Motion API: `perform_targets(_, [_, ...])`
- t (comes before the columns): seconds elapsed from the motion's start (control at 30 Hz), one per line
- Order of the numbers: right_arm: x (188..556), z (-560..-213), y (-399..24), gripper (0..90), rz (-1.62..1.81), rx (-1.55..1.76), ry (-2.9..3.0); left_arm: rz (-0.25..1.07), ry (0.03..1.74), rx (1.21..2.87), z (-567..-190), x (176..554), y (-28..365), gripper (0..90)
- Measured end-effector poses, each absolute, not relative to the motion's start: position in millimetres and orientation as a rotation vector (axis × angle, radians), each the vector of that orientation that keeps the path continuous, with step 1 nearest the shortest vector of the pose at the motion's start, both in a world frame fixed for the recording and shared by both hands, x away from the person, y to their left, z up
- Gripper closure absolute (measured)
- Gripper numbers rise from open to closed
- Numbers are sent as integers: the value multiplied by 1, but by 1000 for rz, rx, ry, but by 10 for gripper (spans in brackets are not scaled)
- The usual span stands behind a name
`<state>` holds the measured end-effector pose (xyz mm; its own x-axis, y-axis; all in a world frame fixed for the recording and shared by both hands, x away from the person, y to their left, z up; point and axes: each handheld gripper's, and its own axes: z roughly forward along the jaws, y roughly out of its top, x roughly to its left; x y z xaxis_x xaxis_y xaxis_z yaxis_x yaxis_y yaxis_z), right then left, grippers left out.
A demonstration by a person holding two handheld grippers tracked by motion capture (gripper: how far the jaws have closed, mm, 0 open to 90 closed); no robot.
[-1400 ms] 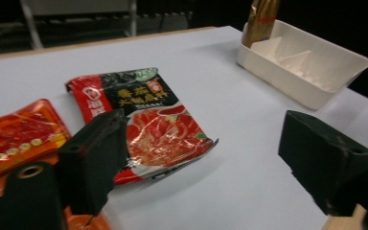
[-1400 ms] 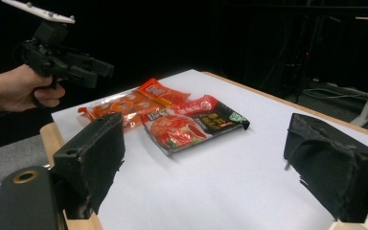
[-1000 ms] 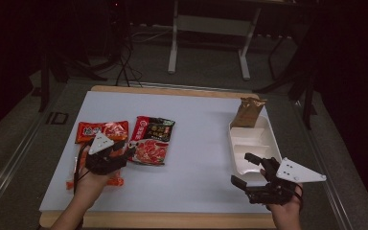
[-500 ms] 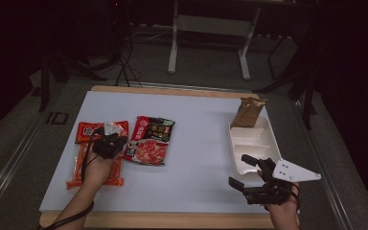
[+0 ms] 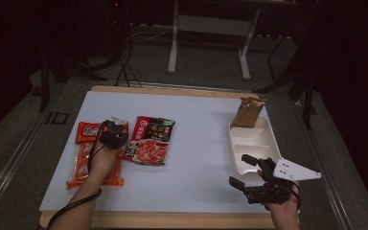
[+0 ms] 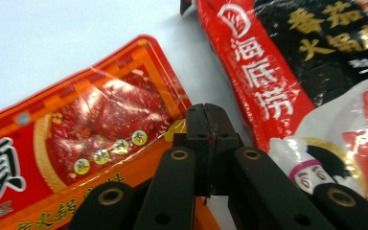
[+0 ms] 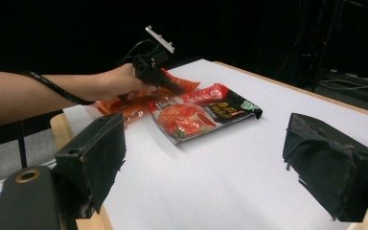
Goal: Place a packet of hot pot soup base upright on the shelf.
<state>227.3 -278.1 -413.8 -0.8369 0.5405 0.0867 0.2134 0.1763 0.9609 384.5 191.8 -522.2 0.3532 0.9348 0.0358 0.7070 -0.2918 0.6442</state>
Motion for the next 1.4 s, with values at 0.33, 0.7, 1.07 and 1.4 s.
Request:
perform_targets(0.33, [227, -414, -279, 145, 1709, 727, 2183, 520, 1426, 2151, -527, 390, 177, 900])
perform_targets(0.7, [227, -414, -279, 145, 1702, 730, 2186, 470, 1324, 2228, -525, 383, 147, 900])
perform_targets(1.07, [227, -415, -280, 145, 1697, 729, 2192, 388, 1205, 2282, -526, 367, 105, 900])
perform_targets(1.4, [227, -415, -279, 145, 1691, 725, 2191, 326, 1151, 2308, -525, 356, 85, 900])
